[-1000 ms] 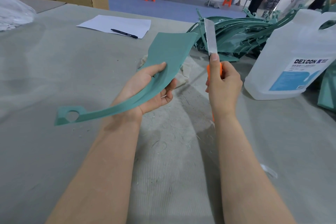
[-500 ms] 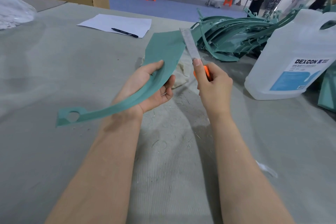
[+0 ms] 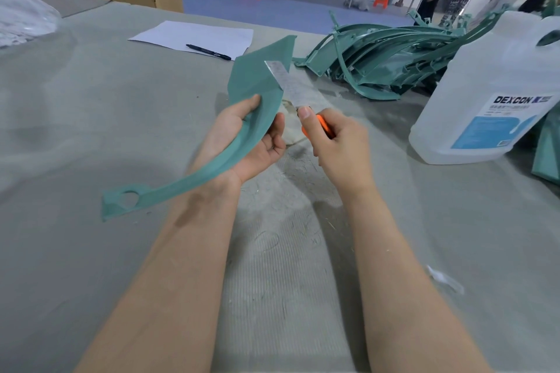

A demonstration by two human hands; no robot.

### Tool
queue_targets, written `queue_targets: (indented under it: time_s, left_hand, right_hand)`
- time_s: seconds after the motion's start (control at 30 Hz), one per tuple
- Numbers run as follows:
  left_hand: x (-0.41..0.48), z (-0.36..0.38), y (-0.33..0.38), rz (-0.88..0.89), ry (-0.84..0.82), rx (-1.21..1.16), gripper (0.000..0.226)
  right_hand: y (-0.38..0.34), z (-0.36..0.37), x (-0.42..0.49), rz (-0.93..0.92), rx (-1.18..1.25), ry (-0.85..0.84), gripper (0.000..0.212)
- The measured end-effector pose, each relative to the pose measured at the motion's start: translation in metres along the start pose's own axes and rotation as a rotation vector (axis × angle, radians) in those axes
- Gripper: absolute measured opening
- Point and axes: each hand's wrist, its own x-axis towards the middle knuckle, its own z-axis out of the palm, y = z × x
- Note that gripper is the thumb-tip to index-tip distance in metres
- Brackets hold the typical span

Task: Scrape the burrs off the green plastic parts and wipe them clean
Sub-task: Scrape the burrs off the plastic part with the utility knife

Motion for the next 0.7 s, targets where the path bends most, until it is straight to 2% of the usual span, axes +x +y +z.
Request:
queue_targets:
  time_s: [0.7]
  left_hand:
    - [-0.0021, 0.0015, -0.0001, -0.005, 0.006, -0.098, 0.023]
  right_hand:
    - [-0.0010, 0.0027, -0.0016, -0.003, 0.037, -0.045, 0.057]
